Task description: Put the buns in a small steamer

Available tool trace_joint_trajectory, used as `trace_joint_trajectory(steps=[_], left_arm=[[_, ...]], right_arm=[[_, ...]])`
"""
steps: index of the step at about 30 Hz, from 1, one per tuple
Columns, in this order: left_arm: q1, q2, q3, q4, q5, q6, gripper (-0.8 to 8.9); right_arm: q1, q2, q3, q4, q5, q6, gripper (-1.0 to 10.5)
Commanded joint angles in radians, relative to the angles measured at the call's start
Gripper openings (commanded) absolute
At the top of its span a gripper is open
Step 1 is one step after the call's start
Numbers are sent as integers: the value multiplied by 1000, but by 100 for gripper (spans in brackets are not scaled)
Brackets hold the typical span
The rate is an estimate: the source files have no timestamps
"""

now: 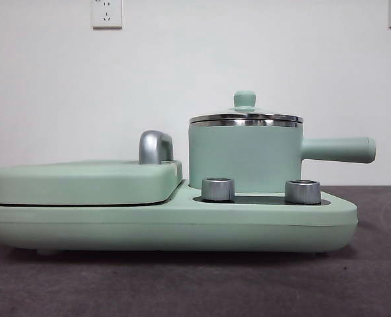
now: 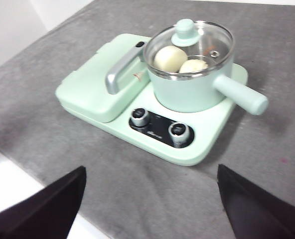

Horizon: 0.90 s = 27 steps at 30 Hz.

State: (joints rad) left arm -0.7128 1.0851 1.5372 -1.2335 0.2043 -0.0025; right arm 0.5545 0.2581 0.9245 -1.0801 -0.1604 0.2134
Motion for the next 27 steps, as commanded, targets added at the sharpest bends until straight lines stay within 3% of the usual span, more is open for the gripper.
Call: trace_joint_trajectory(steps=[1,4,9,11,12,13,14,27], left_arm=[[-7,-127,-212,166,-3,-83,429],[-7,-280,-428,338,-3,-194,429],[-6,-451,-657,476,-19,-345,427],[-6,-488,-694,477,-61,-377,297],[-6,-500,-706,473,-77,-377,117],[-6,-509,-712,470,-90,-375,-8],[-6,-514,-714,470,-109,-376,27],[-7,-518,-714,483,-126,-377,7]], right_arm=[[6,1,4,18,-29,-22,420],[6,1,3,36,-53,-39,420],[6,1,3,59,-53,-39,420],[6,1,3,62,-53,-39,381],[6,1,3,61,-53,-39,232],[6,1,3,60,-53,-39,2],[6,1,3,60,-53,-43,24],[6,1,3,62,-50,-42,15]])
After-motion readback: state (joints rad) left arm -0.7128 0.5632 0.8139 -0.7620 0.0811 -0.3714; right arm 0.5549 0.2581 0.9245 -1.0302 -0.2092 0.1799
